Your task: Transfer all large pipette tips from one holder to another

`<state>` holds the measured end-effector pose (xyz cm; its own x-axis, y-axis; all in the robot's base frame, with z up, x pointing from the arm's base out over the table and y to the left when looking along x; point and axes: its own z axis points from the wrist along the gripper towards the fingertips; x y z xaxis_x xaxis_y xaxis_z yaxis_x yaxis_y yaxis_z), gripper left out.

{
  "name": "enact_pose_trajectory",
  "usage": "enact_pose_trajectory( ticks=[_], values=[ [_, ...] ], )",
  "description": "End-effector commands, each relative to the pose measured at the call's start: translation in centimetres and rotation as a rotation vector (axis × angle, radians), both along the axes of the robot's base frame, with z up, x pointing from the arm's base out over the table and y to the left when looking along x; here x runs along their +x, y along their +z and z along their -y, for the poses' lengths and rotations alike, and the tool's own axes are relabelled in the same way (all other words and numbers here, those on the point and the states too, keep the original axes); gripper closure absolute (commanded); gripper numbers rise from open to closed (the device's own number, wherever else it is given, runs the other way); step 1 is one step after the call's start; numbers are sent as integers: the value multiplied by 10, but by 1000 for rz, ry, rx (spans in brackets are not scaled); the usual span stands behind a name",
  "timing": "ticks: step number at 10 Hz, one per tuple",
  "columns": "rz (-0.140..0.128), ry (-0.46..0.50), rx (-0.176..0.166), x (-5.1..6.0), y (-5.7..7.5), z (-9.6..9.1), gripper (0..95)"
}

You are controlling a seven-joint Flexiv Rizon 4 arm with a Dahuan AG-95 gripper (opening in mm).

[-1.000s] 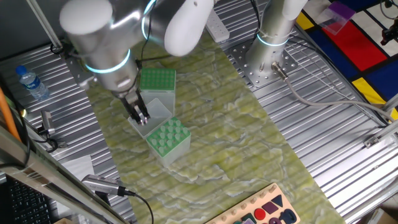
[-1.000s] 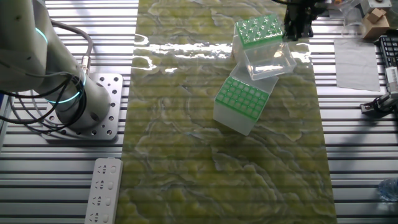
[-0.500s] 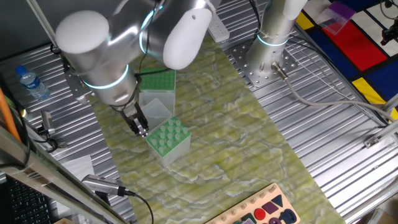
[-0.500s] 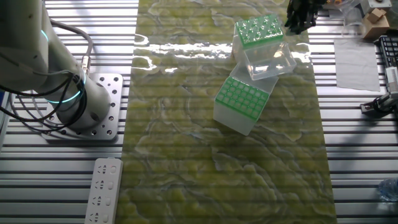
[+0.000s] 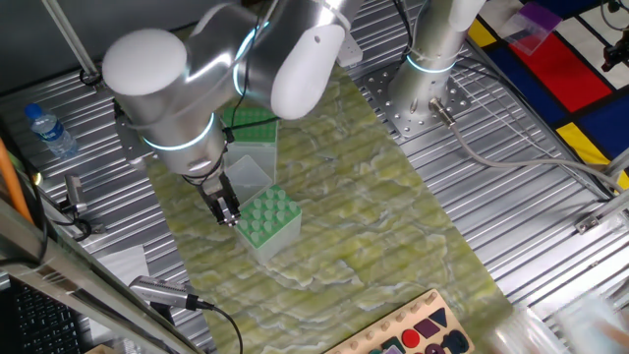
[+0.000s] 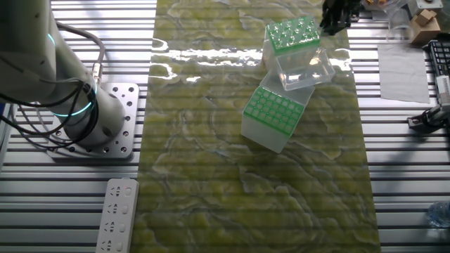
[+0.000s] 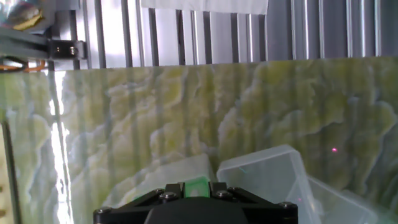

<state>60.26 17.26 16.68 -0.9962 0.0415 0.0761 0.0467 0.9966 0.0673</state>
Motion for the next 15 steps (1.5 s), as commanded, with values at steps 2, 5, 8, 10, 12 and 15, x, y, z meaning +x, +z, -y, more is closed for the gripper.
enact_pose_trajectory(
  ticks=[2, 5, 8, 10, 12, 15],
  values=[
    [-10, 108, -16, 1, 1, -1, 760],
    [-23, 118, -7, 1, 1, -1, 760],
    [-8, 66, -11, 1, 1, -1, 760],
    [-1, 38, -14, 2, -2, -10, 760],
    [3, 17, -17, 1, -4, -18, 760],
    [3, 8, -18, 1, -6, -22, 760]
  ],
)
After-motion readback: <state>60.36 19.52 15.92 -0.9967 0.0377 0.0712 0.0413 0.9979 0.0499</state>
